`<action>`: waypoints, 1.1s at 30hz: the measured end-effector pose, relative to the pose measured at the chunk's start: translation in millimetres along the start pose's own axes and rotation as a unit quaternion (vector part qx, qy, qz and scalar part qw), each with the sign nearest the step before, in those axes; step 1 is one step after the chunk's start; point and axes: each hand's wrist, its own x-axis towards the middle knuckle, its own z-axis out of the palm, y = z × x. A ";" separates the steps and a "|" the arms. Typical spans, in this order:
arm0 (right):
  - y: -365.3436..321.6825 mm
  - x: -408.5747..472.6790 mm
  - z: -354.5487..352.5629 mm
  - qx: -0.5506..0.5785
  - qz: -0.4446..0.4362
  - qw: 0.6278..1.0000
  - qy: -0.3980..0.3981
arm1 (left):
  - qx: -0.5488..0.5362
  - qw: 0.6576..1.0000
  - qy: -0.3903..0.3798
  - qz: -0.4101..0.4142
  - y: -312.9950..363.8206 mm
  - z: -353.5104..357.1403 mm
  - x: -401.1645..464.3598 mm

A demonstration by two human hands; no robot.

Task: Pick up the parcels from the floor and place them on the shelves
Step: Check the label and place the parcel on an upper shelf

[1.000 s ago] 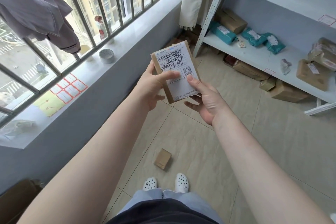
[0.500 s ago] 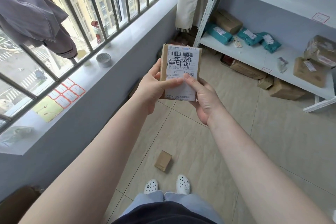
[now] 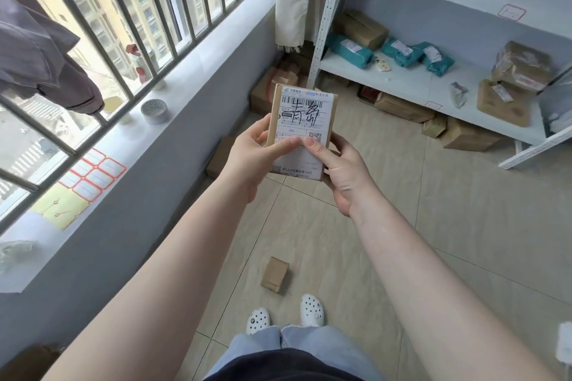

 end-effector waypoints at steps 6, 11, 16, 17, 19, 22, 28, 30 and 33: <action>-3.8 -4.0 -37.4 0.007 -0.010 0.999 0.041 | 0.000 1.000 -0.023 -0.013 -3.7 38.8 7.2; -5.4 -0.7 -83.0 0.010 -0.014 0.997 0.078 | 0.014 0.998 -0.055 -0.016 -10.0 83.7 22.4; -2.8 14.6 -135.7 0.025 0.002 0.995 0.097 | 0.029 0.997 -0.068 -0.036 -25.9 134.5 49.3; -2.6 19.0 -147.7 0.027 0.006 0.995 0.097 | 0.029 0.996 -0.067 -0.041 -30.1 145.6 55.4; -3.1 29.2 -172.9 0.030 0.019 0.995 0.096 | 0.032 0.996 -0.064 -0.052 -39.1 169.3 68.7; -6.2 49.4 -215.6 0.026 0.033 0.994 0.096 | 0.035 0.995 -0.057 -0.073 -50.8 209.5 91.8; -21.7 93.2 -295.8 -0.003 0.051 0.995 0.087 | 0.038 0.993 -0.051 -0.098 -65.3 283.8 136.9; -29.8 105.9 -312.2 -0.012 0.051 0.996 0.079 | 0.032 0.994 -0.042 -0.098 -65.8 298.6 147.9; -40.6 124.1 -324.1 -0.018 0.051 0.996 0.070 | 0.030 0.995 -0.034 -0.094 -59.7 310.8 165.7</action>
